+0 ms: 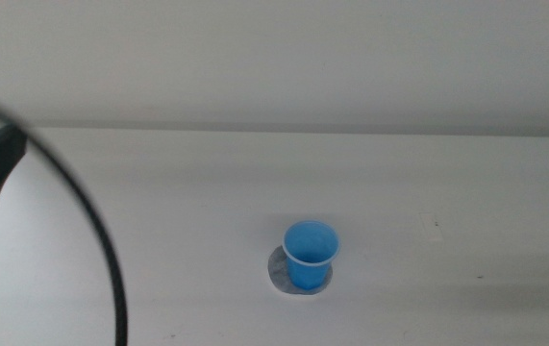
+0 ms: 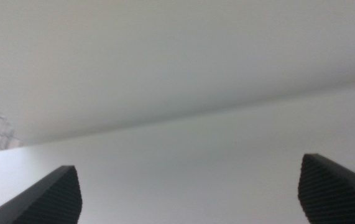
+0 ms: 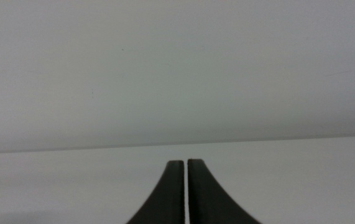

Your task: Place an empty cup on a cup mat.

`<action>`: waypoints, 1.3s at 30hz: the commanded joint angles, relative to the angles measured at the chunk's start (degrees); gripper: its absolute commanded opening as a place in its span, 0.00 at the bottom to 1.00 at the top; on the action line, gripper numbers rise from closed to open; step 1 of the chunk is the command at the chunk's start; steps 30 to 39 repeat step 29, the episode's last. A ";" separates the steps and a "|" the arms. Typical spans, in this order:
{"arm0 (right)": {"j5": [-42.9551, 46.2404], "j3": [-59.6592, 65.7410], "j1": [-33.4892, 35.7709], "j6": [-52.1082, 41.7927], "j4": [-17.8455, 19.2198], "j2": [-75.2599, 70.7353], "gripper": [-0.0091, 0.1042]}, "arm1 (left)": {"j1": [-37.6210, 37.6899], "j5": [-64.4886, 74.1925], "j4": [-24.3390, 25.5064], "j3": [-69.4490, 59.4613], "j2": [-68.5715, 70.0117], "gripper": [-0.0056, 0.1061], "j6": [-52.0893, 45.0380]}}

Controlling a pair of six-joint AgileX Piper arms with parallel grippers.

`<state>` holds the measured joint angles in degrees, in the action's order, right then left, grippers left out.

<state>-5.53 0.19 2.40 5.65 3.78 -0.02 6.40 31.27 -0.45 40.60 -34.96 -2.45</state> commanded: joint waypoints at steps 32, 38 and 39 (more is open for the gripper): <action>0.32 1.99 0.13 -0.06 0.57 -2.07 0.07 | -9.26 -26.73 -0.37 -42.72 37.09 0.89 4.19; 0.32 1.99 0.13 -0.06 0.57 -2.07 0.07 | -9.26 -26.73 -0.37 -42.72 37.09 0.89 4.19; 0.32 1.99 0.13 -0.06 0.57 -2.07 0.07 | -9.26 -26.73 -0.37 -42.72 37.09 0.89 4.19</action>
